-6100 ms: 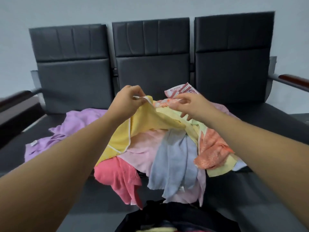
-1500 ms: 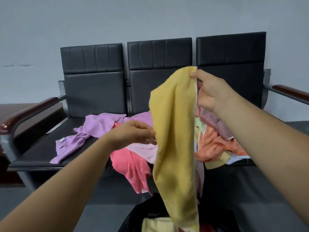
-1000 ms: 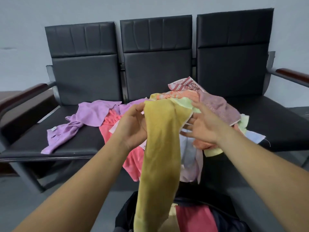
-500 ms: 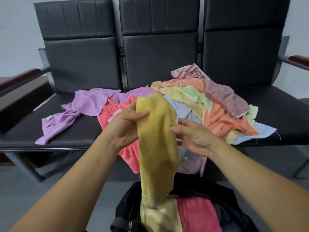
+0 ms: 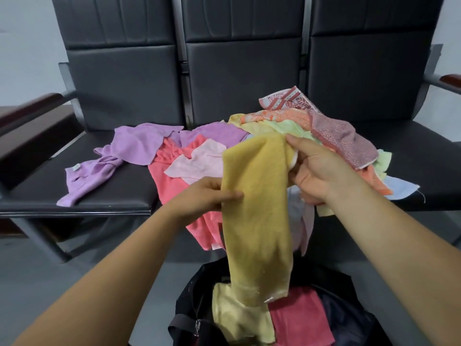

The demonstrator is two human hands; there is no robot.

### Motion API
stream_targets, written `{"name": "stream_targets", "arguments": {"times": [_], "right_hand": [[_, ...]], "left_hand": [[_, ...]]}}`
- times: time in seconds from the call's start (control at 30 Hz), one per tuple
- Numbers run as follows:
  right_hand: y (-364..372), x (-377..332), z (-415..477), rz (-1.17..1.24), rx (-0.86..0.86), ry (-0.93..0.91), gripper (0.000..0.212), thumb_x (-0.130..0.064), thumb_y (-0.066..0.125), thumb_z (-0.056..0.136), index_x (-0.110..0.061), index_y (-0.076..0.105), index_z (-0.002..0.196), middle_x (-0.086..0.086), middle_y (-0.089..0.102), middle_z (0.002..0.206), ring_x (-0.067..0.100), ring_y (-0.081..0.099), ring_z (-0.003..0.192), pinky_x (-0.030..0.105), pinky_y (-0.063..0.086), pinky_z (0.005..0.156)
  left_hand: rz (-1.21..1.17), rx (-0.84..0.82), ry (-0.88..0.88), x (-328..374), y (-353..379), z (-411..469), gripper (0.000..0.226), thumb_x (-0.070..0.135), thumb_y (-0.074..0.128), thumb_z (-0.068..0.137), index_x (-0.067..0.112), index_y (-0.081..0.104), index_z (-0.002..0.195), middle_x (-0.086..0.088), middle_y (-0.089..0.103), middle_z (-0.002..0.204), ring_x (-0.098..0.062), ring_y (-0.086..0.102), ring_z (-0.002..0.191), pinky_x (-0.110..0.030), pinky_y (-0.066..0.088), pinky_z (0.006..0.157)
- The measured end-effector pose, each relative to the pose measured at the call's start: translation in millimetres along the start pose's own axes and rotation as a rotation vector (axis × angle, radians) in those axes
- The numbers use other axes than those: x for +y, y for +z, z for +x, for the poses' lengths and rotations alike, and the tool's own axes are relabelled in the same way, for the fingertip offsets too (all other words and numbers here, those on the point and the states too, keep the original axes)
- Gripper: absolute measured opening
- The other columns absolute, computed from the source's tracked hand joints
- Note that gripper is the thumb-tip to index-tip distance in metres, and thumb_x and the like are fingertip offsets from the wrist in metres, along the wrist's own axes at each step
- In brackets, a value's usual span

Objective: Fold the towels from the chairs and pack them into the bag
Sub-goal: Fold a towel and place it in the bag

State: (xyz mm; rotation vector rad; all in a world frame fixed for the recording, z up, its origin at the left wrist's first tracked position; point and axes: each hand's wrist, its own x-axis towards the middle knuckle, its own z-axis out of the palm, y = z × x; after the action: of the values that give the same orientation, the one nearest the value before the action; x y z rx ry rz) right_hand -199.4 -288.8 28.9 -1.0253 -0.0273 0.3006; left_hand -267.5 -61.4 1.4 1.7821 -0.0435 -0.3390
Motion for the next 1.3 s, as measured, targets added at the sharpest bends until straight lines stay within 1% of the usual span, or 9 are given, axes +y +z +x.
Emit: {"name": "stream_targets", "arguments": {"times": [0.1,0.2,0.3,0.43,0.6,0.83,0.97,1.13,1.3], "right_hand": [[-8.2,-3.7,-1.9,0.023,0.024,0.005,0.033,-0.019,0.069,0.093,-0.008,0.064,0.124,0.009,0.074,0.107,0.02,0.073,0.093,0.033,0.062,0.083],[-12.4,12.5,-7.7,-0.144,-0.135,0.15,0.055,-0.041,0.08,0.082,-0.015,0.055,0.123,0.014,0.066,0.113,0.03,0.063,0.107,0.043,0.052,0.095],[-14.4,37.6,-13.7,-0.199,-0.249,0.344,0.056,-0.055,0.062,0.088,-0.013,0.068,0.125,0.014,0.071,0.121,0.03,0.066,0.113,0.047,0.052,0.099],[-16.2,28.3,-11.3,-0.035,-0.297,0.324,0.034,-0.037,0.064,0.088,-0.012,0.08,0.106,0.01,0.075,0.112,0.025,0.072,0.102,0.041,0.059,0.088],[-37.9,25.4,-5.8,-0.211,-0.354,0.467,0.059,-0.019,0.097,0.058,-0.006,0.076,0.112,0.011,0.073,0.113,0.026,0.069,0.107,0.046,0.052,0.102],[-37.3,11.8,5.8,-0.163,-0.067,0.105,0.025,-0.019,0.073,0.083,-0.015,0.061,0.104,0.007,0.072,0.096,0.025,0.069,0.092,0.046,0.057,0.086],[-34.9,14.9,3.1,-0.104,-0.055,0.095,0.042,-0.024,0.07,0.09,-0.006,0.065,0.128,0.014,0.072,0.119,0.028,0.069,0.106,0.047,0.056,0.095],[-33.9,17.8,-4.4,-0.32,-0.144,0.265,0.027,-0.018,0.075,0.076,-0.008,0.07,0.101,0.008,0.075,0.098,0.022,0.072,0.091,0.04,0.059,0.086],[-27.5,5.2,-1.8,-0.218,-0.004,-0.021,0.05,-0.017,0.078,0.071,0.001,0.067,0.116,0.011,0.074,0.101,0.023,0.07,0.091,0.037,0.059,0.081]], "left_hand": [[-0.217,-0.008,0.03,5.0,5.1,-2.7,0.04,0.023,0.066,0.092,0.002,0.066,0.125,-0.015,0.071,0.124,-0.033,0.065,0.119,-0.047,0.05,0.107],[-0.463,0.044,0.09,15.4,13.6,-3.7,0.051,0.028,0.063,0.089,0.002,0.061,0.133,-0.018,0.066,0.131,-0.032,0.062,0.123,-0.044,0.048,0.107],[-0.624,0.125,0.072,22.7,12.0,-1.9,0.054,0.034,0.068,0.082,0.005,0.065,0.128,-0.014,0.07,0.125,-0.026,0.069,0.114,-0.037,0.058,0.094],[-0.674,0.079,0.093,22.0,-4.1,-3.8,0.042,0.029,0.06,0.093,0.008,0.064,0.129,-0.006,0.075,0.112,-0.02,0.072,0.103,-0.036,0.056,0.092],[-0.619,0.049,0.211,15.4,-9.1,-3.3,0.032,0.012,0.055,0.093,0.013,0.066,0.123,-0.005,0.074,0.112,-0.017,0.072,0.101,-0.028,0.059,0.083],[-0.45,0.209,0.182,16.2,-9.9,0.1,0.035,0.008,0.051,0.102,0.015,0.061,0.135,-0.006,0.073,0.12,-0.02,0.071,0.106,-0.029,0.06,0.08],[-0.631,0.188,0.21,22.8,0.9,0.5,0.034,0.012,0.048,0.104,0.017,0.06,0.135,-0.003,0.072,0.121,-0.016,0.071,0.104,-0.029,0.06,0.079],[-0.687,0.156,0.277,29.0,-2.0,1.4,0.034,0.012,0.053,0.1,0.017,0.061,0.133,-0.002,0.074,0.11,-0.015,0.072,0.094,-0.028,0.059,0.077],[-0.279,0.209,0.3,23.6,-21.8,-1.5,0.028,-0.003,0.051,0.1,0.011,0.064,0.121,-0.006,0.074,0.109,-0.018,0.071,0.105,-0.03,0.058,0.085]]}}
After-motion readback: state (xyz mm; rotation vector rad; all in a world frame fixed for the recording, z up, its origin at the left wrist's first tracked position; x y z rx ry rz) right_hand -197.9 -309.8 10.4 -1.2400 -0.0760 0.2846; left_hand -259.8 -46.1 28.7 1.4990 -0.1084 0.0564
